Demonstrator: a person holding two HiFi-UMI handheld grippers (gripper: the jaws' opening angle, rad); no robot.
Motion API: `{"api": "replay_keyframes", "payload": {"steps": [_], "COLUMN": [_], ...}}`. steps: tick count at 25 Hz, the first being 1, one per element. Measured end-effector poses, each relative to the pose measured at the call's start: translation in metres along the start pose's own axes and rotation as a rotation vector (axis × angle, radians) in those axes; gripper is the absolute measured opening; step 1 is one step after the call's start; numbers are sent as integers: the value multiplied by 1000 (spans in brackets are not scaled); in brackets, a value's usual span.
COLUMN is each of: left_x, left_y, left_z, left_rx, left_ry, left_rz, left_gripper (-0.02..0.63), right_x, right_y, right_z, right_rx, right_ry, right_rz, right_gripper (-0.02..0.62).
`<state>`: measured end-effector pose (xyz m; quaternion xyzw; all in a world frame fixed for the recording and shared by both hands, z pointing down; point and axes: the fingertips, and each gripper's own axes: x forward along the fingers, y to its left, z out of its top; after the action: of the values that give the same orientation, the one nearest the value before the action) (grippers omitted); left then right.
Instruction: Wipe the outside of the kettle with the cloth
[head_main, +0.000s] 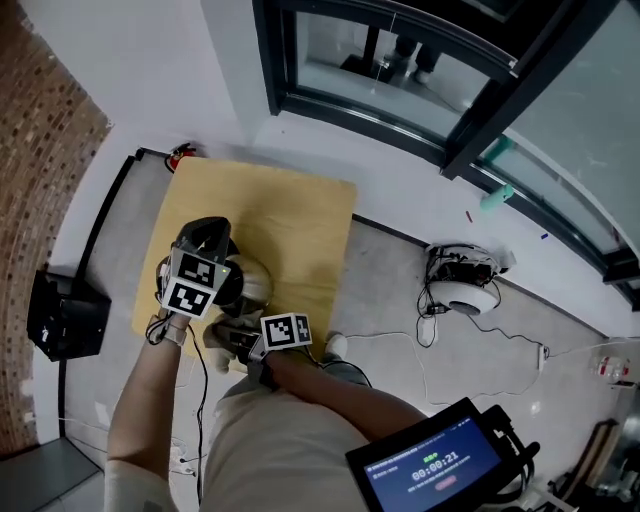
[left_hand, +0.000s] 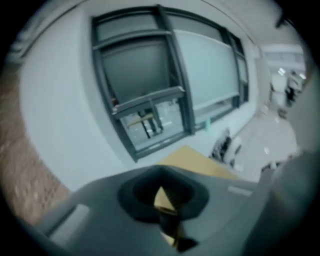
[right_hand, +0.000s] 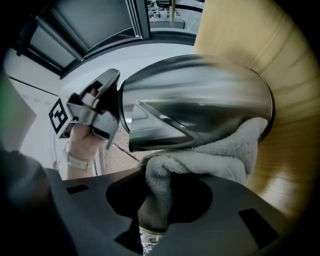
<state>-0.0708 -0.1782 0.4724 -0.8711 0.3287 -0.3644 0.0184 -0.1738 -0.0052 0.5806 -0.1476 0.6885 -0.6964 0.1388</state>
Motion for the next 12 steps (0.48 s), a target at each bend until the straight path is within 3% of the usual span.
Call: {"api": "replay_keyframes", "payload": {"steps": [2,3,4,8,12], "left_x": [27,36,40,37,19], "left_y": [-20,-29,-34,-20,-11], "left_z": [-17,-31,-42,-48,-57], "left_rx": [253,321,333,109,-85], "left_ry": [113,170,204,196,242], "left_rz": [-125,-171,-186,-104,-49], "left_gripper": [-8,-8,-9,-12,-12], "right_x": [-1,-3,-6,-22,-50], "right_y": [1,2,3,5,7], "right_z": [4,5,7,19,28], "right_rx": [4,12,22,29,17], "right_ry": [-9,-21,-34,-64,-101], "right_rz": [10,15,20,30,26], "right_gripper": [100,100,100,100,100]}}
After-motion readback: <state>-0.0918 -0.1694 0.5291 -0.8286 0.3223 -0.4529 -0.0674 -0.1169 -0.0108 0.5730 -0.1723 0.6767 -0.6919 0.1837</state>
